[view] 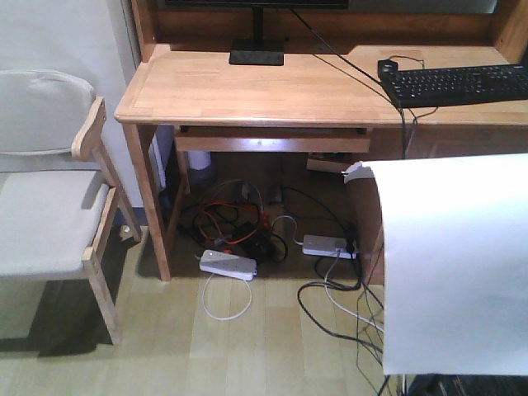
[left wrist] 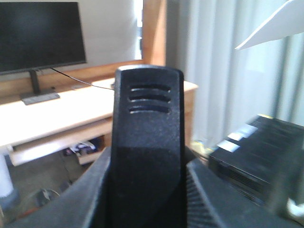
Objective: Grab stapler and paper to desk for stapling
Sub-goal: 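Approach the desk surface in front of the monitor holding both items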
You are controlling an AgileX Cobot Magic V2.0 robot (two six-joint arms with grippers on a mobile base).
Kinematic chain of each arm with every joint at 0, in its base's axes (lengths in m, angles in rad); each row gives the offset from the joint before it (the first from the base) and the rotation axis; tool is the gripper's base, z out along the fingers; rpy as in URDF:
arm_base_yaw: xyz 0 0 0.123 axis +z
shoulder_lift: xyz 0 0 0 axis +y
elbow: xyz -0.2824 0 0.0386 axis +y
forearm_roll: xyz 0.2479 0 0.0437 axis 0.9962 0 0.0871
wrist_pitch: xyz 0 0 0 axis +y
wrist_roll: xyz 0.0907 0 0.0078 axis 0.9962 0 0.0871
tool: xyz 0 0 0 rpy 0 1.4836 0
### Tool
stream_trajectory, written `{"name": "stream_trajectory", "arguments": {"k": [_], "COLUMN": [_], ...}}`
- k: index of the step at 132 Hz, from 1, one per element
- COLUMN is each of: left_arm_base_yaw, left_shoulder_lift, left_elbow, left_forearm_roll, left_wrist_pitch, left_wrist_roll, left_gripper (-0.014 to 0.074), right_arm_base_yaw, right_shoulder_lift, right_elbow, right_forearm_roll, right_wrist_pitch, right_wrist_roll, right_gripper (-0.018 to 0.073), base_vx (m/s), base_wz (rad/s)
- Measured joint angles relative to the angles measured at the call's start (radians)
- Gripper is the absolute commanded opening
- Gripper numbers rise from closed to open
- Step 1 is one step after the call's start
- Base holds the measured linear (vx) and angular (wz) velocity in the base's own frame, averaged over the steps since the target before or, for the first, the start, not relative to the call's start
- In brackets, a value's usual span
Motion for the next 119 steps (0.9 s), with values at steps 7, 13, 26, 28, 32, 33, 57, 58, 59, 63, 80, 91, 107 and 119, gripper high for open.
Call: {"name": "stream_trajectory", "arguments": {"k": [7, 13, 26, 28, 32, 33, 57, 58, 59, 63, 80, 91, 107, 119], "left_arm_base_yaw": [0.0, 0.0, 0.0, 0.0, 0.0, 0.0, 0.0, 0.0, 0.0, 0.0, 0.0, 0.0, 0.0, 0.0], "left_shoulder_lift": [0.0, 0.0, 0.0, 0.0, 0.0, 0.0, 0.0, 0.0, 0.0, 0.0, 0.0, 0.0, 0.0, 0.0], "left_elbow": [0.0, 0.0, 0.0, 0.0, 0.0, 0.0, 0.0, 0.0, 0.0, 0.0, 0.0, 0.0, 0.0, 0.0], "left_forearm_roll": [0.0, 0.0, 0.0, 0.0, 0.0, 0.0, 0.0, 0.0, 0.0, 0.0, 0.0, 0.0, 0.0, 0.0], "left_wrist_pitch": [0.0, 0.0, 0.0, 0.0, 0.0, 0.0, 0.0, 0.0, 0.0, 0.0, 0.0, 0.0, 0.0, 0.0], "left_wrist_roll": [0.0, 0.0, 0.0, 0.0, 0.0, 0.0, 0.0, 0.0, 0.0, 0.0, 0.0, 0.0, 0.0, 0.0], "left_gripper": [-0.0006, -0.0006, -0.0006, -0.0006, -0.0006, -0.0006, -0.0006, -0.0006, -0.0006, -0.0006, -0.0006, -0.0006, -0.0006, -0.0006], "right_arm_base_yaw": [0.0, 0.0, 0.0, 0.0, 0.0, 0.0, 0.0, 0.0, 0.0, 0.0, 0.0, 0.0, 0.0, 0.0], "right_shoulder_lift": [0.0, 0.0, 0.0, 0.0, 0.0, 0.0, 0.0, 0.0, 0.0, 0.0, 0.0, 0.0, 0.0, 0.0], "right_elbow": [0.0, 0.0, 0.0, 0.0, 0.0, 0.0, 0.0, 0.0, 0.0, 0.0, 0.0, 0.0, 0.0, 0.0], "right_forearm_roll": [0.0, 0.0, 0.0, 0.0, 0.0, 0.0, 0.0, 0.0, 0.0, 0.0, 0.0, 0.0, 0.0, 0.0], "right_wrist_pitch": [0.0, 0.0, 0.0, 0.0, 0.0, 0.0, 0.0, 0.0, 0.0, 0.0, 0.0, 0.0, 0.0, 0.0], "right_wrist_roll": [0.0, 0.0, 0.0, 0.0, 0.0, 0.0, 0.0, 0.0, 0.0, 0.0, 0.0, 0.0, 0.0, 0.0], "right_gripper": [-0.0006, -0.0006, -0.0006, -0.0006, -0.0006, -0.0006, -0.0006, -0.0006, -0.0006, -0.0006, -0.0006, -0.0006, -0.0006, -0.0006], "base_vx": [0.36, 0.36, 0.35, 0.34, 0.34, 0.34, 0.34, 0.33, 0.33, 0.33, 0.34, 0.34, 0.33, 0.32], "base_wz": [0.03, 0.02, 0.02, 0.02, 0.02, 0.01, 0.01, 0.0, 0.0, 0.01, 0.01, 0.01, 0.0, -0.02]}}
